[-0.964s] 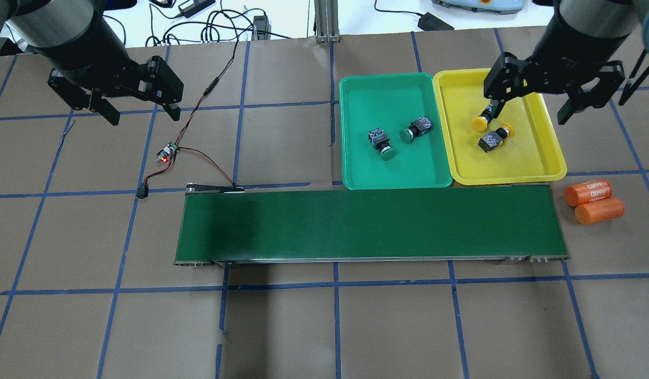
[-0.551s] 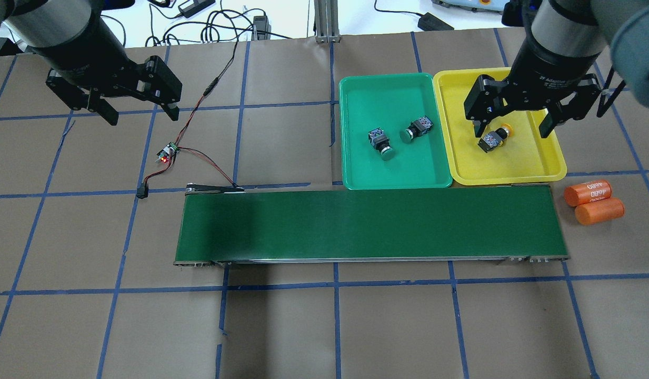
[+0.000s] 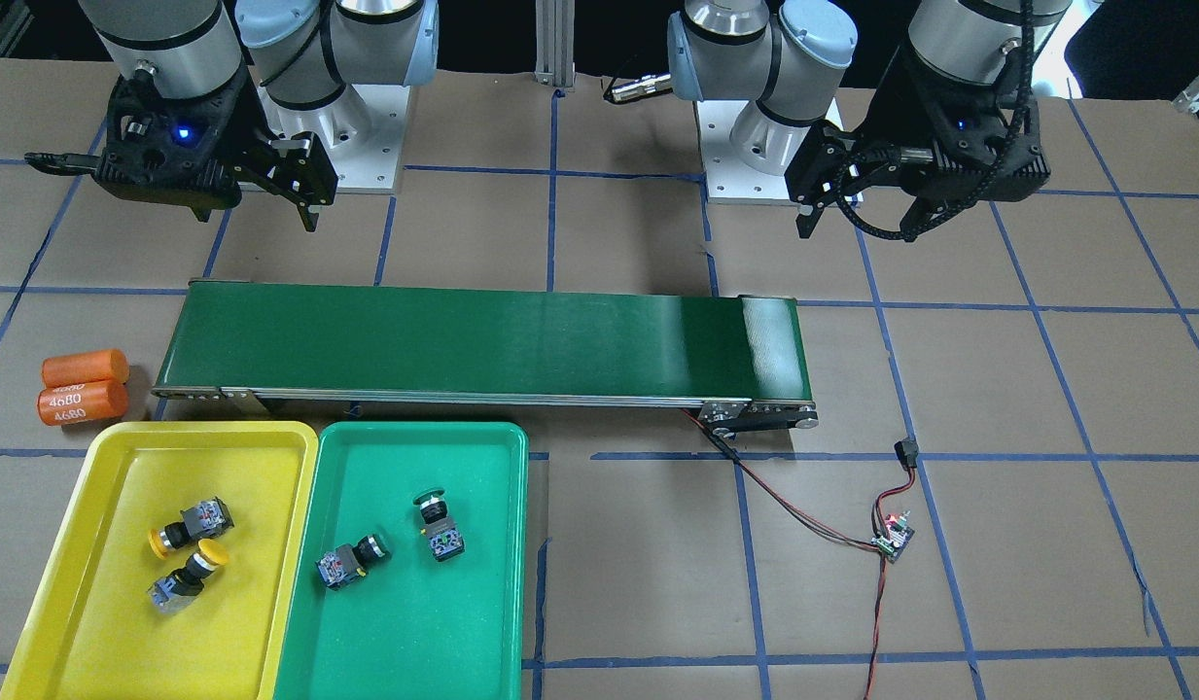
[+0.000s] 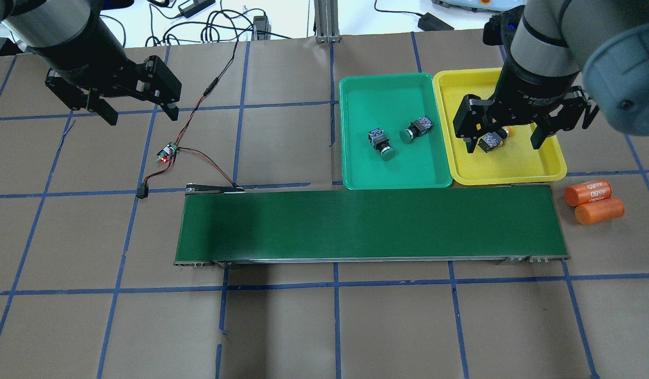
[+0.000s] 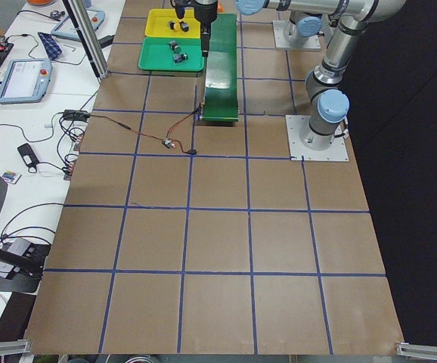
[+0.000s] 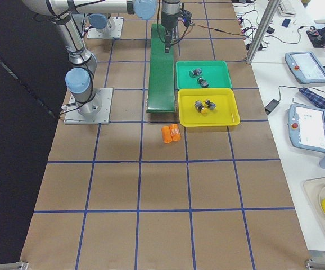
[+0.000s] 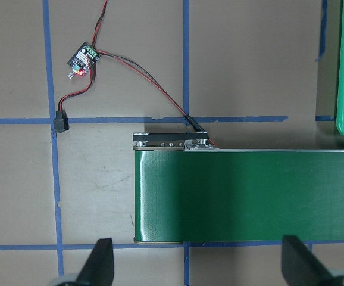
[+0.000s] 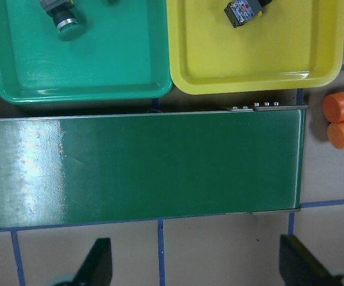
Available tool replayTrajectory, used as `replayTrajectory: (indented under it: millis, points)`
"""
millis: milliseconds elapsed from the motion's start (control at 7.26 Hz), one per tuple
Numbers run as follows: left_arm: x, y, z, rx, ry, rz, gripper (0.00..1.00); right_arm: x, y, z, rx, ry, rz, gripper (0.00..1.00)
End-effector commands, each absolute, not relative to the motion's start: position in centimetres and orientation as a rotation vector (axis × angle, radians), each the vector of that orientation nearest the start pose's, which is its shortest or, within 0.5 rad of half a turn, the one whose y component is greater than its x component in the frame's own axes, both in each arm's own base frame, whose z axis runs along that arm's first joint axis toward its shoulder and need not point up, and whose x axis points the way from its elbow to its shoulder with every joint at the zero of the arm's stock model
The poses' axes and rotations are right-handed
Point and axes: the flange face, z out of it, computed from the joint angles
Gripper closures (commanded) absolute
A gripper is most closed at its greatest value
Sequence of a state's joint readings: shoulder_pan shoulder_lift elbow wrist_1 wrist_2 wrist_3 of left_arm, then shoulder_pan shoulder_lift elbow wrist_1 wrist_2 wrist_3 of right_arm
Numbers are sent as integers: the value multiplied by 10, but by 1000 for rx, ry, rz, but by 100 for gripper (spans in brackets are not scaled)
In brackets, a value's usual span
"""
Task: Sort buttons by color to trays
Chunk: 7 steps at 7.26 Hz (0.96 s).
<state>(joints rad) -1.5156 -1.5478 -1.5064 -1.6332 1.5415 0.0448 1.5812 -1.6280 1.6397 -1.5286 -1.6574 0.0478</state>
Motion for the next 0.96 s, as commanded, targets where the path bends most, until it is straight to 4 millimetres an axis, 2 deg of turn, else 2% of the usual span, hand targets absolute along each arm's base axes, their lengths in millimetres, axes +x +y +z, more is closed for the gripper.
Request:
replayTrajectory:
  millis: [0,138,275,826]
  points:
    - [-109,-490,525,-16,3169,-44,0,131,-446,490,70,3223,43,0]
    - [-109,-489,525,-16,3169,-44,0,132,-432,498,58,3223,23,0]
    - [-110,-490,525,-14,3169,-44,0,132,-429,494,58,3218,35,0]
    - [-110,-487,526,-14,3169,-39,0,135,-429,494,55,3189,37,0]
